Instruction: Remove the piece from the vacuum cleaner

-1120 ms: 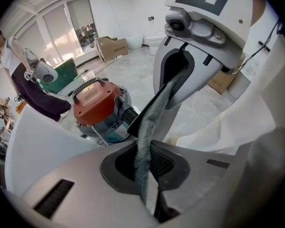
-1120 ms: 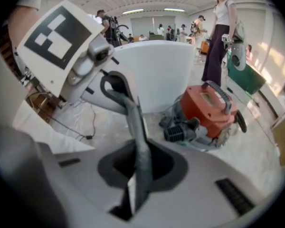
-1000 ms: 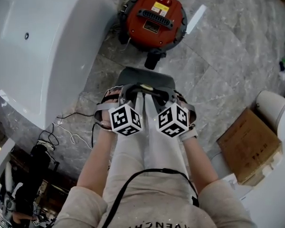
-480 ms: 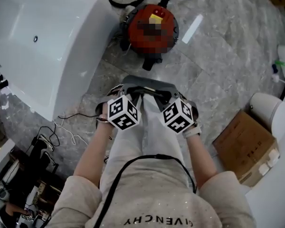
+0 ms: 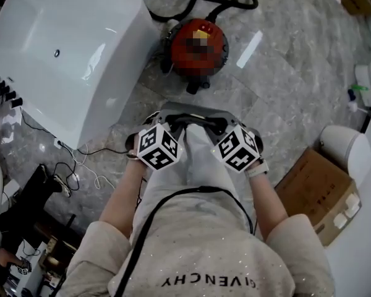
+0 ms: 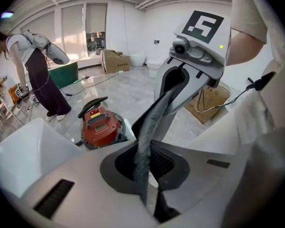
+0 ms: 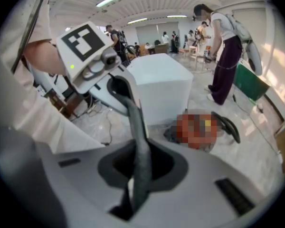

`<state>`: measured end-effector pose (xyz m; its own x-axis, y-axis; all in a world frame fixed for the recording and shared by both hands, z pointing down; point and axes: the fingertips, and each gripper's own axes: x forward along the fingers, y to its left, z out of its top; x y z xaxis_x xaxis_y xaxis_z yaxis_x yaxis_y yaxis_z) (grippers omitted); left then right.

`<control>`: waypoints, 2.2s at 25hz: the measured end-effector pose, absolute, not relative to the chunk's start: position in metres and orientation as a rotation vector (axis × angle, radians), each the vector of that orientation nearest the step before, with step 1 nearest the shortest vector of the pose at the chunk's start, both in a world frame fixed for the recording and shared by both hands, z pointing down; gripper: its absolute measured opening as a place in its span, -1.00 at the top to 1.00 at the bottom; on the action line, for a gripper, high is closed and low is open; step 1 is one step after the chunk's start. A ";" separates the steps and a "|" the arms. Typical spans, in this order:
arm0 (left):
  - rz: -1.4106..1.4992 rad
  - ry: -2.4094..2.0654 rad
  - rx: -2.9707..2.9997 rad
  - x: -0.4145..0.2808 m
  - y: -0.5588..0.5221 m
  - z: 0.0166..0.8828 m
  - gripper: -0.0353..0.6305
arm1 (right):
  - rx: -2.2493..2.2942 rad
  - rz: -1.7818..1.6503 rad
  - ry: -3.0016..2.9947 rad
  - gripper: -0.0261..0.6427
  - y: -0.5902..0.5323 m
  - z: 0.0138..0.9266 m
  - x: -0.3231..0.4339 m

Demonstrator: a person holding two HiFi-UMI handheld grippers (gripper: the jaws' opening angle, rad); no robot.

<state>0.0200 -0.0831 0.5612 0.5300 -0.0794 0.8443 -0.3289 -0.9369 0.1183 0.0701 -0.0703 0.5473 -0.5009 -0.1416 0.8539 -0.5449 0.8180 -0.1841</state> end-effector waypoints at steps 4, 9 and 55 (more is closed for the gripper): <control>1.361 -0.380 2.524 0.017 -0.087 0.535 0.79 | 0.507 0.538 -2.096 0.80 -0.073 0.522 0.066; 1.353 -0.427 2.543 0.016 -0.090 0.505 0.79 | 0.503 0.490 -2.115 0.80 -0.078 0.494 0.066; 1.265 -0.575 2.619 0.002 -0.111 0.391 0.79 | 0.375 0.274 -2.217 0.80 -0.101 0.383 0.051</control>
